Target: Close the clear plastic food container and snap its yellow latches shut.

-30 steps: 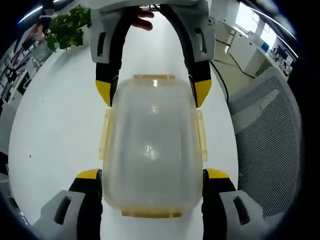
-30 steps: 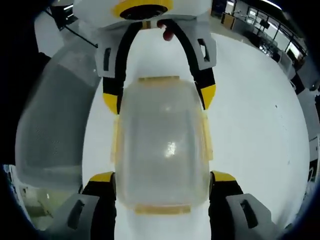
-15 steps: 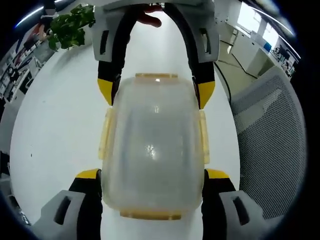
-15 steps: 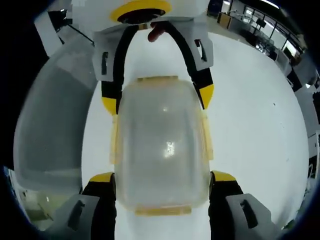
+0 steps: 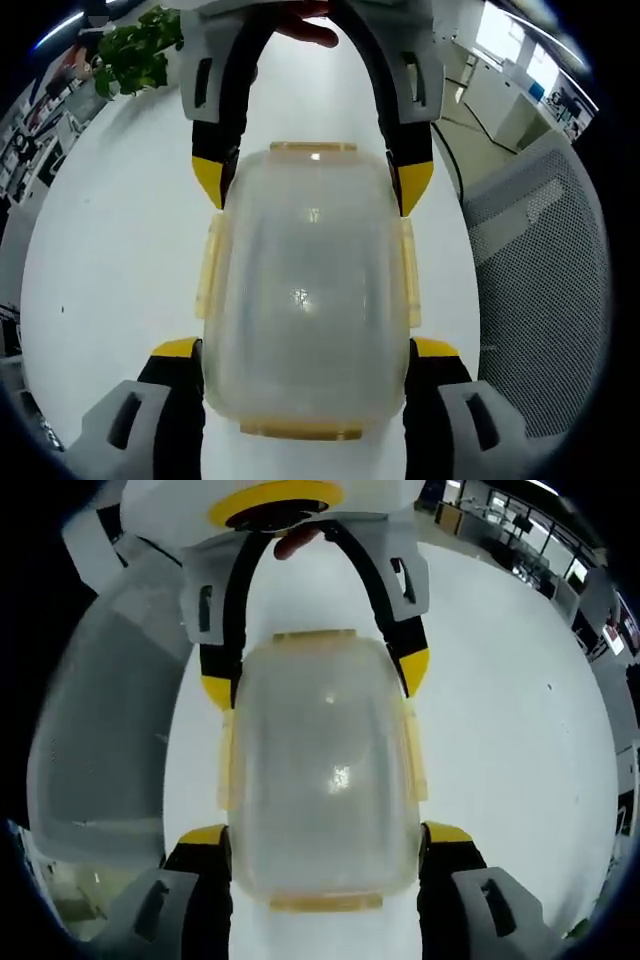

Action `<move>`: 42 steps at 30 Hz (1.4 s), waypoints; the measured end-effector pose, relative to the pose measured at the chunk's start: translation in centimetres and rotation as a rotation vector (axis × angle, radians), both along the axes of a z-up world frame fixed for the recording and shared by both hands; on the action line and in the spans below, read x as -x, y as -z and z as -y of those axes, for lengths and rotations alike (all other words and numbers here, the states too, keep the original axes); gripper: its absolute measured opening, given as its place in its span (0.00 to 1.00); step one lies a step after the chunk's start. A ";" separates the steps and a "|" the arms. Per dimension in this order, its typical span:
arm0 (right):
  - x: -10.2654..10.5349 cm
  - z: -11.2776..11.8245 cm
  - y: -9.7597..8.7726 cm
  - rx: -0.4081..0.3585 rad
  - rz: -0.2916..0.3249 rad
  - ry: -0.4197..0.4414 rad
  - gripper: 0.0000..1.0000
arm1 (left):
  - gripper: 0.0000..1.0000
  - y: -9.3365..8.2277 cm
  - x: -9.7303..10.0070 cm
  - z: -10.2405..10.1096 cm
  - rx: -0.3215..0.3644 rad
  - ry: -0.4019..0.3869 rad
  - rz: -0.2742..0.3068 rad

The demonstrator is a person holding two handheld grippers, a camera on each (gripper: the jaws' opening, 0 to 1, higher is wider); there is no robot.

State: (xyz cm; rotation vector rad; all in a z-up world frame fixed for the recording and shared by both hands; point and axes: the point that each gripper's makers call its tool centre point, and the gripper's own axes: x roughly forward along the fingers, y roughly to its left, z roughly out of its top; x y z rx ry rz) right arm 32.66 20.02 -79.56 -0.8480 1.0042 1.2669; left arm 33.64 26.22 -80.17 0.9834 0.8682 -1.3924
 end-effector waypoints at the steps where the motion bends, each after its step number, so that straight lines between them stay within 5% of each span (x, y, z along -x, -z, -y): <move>1: 0.0 0.0 0.0 0.002 0.001 0.003 0.77 | 0.82 0.0 0.0 0.0 -0.001 0.000 -0.001; 11: 0.0 0.0 0.1 -0.004 0.007 0.009 0.77 | 0.83 0.1 0.0 0.0 0.005 0.000 -0.005; 42: -0.2 -4.8 0.1 -0.012 0.012 0.018 0.78 | 0.83 0.1 -0.3 -4.9 -0.004 0.006 -0.009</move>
